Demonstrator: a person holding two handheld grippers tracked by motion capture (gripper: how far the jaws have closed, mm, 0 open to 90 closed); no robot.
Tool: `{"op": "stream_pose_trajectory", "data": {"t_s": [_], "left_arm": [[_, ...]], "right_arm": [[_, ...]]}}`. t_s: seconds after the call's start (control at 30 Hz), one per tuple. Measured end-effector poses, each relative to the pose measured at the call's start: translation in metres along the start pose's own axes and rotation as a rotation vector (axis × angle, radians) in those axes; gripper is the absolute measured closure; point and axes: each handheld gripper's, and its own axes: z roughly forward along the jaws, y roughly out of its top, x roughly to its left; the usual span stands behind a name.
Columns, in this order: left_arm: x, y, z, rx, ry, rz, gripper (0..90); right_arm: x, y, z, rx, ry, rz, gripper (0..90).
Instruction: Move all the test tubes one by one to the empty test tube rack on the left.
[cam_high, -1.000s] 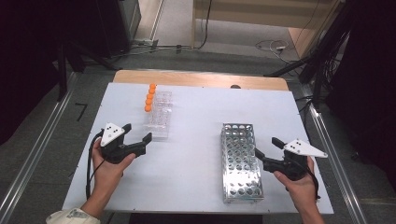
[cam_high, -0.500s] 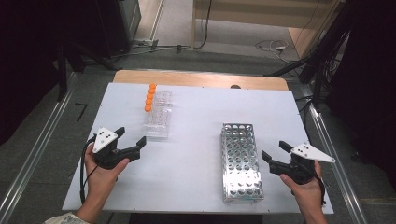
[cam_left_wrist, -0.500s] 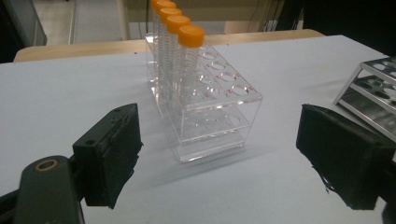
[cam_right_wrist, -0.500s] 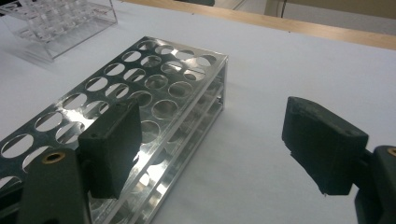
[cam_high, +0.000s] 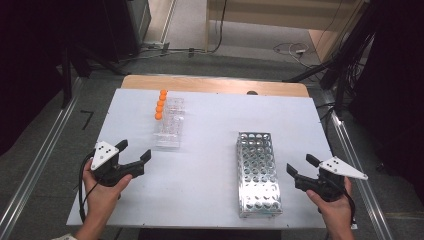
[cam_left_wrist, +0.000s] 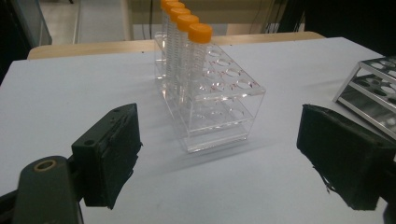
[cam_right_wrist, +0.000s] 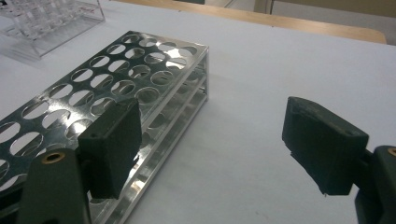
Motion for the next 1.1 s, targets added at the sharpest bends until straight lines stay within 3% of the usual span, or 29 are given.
{"op": "stream_pose_trajectory", "data": {"t_s": [0.3, 0.8, 1.1], "left_arm": [[0.003, -0.004, -0.011, -0.016, 0.007, 0.005, 14.3], [0.024, -0.015, -0.024, -0.012, 0.092, 0.004, 14.2], [0.034, -0.023, -0.024, 0.027, 0.137, 0.004, 14.2]], "right_arm": [[-0.006, -0.006, -0.009, -0.003, -0.023, 0.016, 18.6], [-0.025, -0.018, -0.022, 0.003, -0.086, 0.060, 18.3], [-0.041, -0.028, -0.026, 0.033, -0.168, 0.094, 17.5]]}}
